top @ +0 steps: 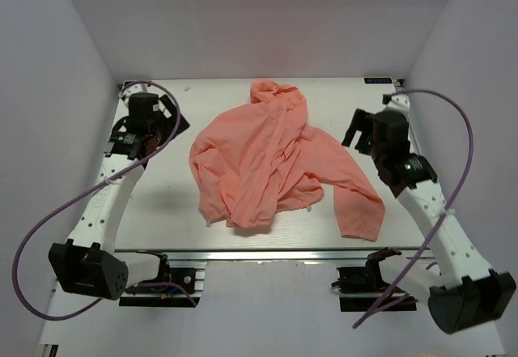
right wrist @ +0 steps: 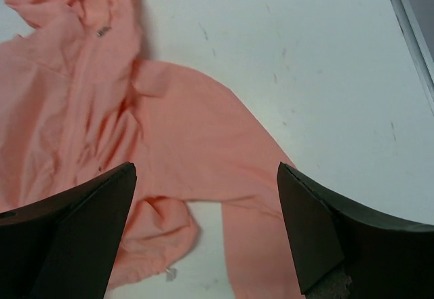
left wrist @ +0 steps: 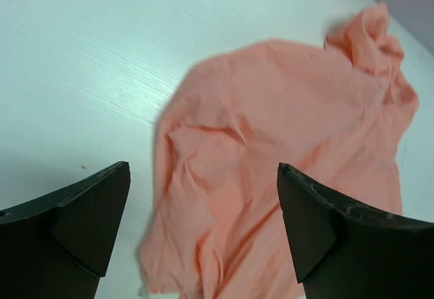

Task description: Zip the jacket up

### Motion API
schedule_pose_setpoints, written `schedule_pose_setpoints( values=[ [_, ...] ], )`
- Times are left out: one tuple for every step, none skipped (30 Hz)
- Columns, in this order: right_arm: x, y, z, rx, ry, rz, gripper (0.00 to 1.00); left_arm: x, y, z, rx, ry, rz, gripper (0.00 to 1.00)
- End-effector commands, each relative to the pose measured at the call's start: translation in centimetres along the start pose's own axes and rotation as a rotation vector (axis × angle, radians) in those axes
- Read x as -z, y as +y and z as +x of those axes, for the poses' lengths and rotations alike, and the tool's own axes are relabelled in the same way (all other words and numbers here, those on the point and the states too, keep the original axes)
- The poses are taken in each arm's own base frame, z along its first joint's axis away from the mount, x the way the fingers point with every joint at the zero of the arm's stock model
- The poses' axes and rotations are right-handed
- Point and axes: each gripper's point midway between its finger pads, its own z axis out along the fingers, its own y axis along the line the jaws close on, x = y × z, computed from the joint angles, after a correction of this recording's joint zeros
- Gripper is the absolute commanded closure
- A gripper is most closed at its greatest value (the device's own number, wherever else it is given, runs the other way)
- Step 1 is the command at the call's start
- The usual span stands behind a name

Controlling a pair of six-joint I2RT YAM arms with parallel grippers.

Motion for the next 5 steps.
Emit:
schedule_pose_setpoints(
  values=[
    [1.9, -2.3, 0.3, -0.064, -0.053, 0.081, 0.11, 1.7, -0.2, -3.0, 0.014, -0.079, 0.076, 0.02],
    [2.5, -2.4, 0.2, -0.056, -0.060, 0.072, 0.11, 1.9, 0.0, -3.0, 0.009, -0.084, 0.077, 0.02],
    [2.7, -2.5, 0.4, -0.049, -0.054, 0.069, 0.11, 2.0, 0.2, -3.0, 0.011, -0.089, 0.074, 0.02],
    [2.8, -2.6, 0.3, -0.049, -0.062, 0.071, 0.11, 2.1, 0.3, -3.2, 0.015, -0.102, 0.078, 0.02],
    [3.1, -2.7, 0.2, -0.053, -0.069, 0.070, 0.11, 2.0, 0.6, -2.9, 0.016, -0.099, 0.075, 0.02]
  ],
)
